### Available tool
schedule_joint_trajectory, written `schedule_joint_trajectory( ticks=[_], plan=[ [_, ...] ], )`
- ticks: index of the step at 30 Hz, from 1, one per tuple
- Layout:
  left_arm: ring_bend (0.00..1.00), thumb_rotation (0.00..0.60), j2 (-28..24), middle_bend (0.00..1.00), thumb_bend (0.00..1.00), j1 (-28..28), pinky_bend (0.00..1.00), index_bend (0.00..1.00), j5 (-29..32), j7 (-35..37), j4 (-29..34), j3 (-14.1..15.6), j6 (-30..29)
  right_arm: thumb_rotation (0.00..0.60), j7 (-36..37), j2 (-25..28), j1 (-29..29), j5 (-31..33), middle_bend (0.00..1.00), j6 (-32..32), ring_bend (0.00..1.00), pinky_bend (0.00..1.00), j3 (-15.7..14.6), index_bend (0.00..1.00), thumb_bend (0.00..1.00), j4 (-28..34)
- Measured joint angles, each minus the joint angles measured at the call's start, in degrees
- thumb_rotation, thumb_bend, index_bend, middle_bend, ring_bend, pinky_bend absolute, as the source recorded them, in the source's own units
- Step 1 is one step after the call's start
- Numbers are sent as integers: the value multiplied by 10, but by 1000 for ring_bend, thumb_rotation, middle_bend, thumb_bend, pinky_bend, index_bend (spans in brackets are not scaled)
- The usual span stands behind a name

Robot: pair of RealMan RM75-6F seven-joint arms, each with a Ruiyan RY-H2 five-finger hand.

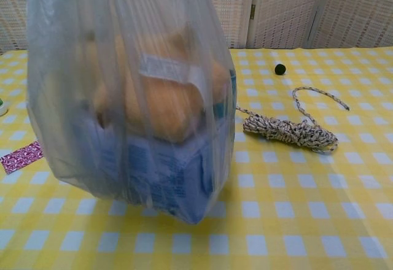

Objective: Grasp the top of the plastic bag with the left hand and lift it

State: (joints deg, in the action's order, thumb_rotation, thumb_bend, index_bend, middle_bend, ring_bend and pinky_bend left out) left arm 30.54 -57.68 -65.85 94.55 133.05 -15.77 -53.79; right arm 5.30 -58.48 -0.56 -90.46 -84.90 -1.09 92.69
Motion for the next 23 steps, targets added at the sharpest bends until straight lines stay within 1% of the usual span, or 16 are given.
schedule_joint_trajectory(
  ticks=[2,5,8,11,15,18,23],
  plan=[
    [807,600,-48,824,1000,-3,1000,488,38,29,7,-36,30,600,3,1,2,-4,0,-5,0,0,-1,0,328,0],
    [819,600,-110,825,1000,-10,1000,469,93,62,11,-81,82,600,6,2,4,-8,0,-10,0,0,-2,0,327,0],
    [827,600,-155,825,1000,-19,1000,461,140,80,11,-115,135,600,4,1,4,-10,0,-11,0,0,-3,0,327,0],
    [827,600,-187,825,1000,-28,1000,461,197,83,8,-148,186,600,-1,0,2,-13,0,-8,0,0,-4,0,327,1],
    [827,600,-208,825,1000,-32,1000,461,261,71,6,-190,226,600,-2,-1,3,-14,0,-11,0,0,-4,0,328,1],
    [827,600,-205,825,1000,-25,1000,461,277,49,5,-206,233,600,-1,0,3,-13,0,-13,0,0,-3,0,328,0],
    [827,600,-177,825,1000,-2,1000,461,284,16,-1,-224,235,600,-4,-2,2,-11,0,-8,0,0,-3,0,328,0]
  ],
)
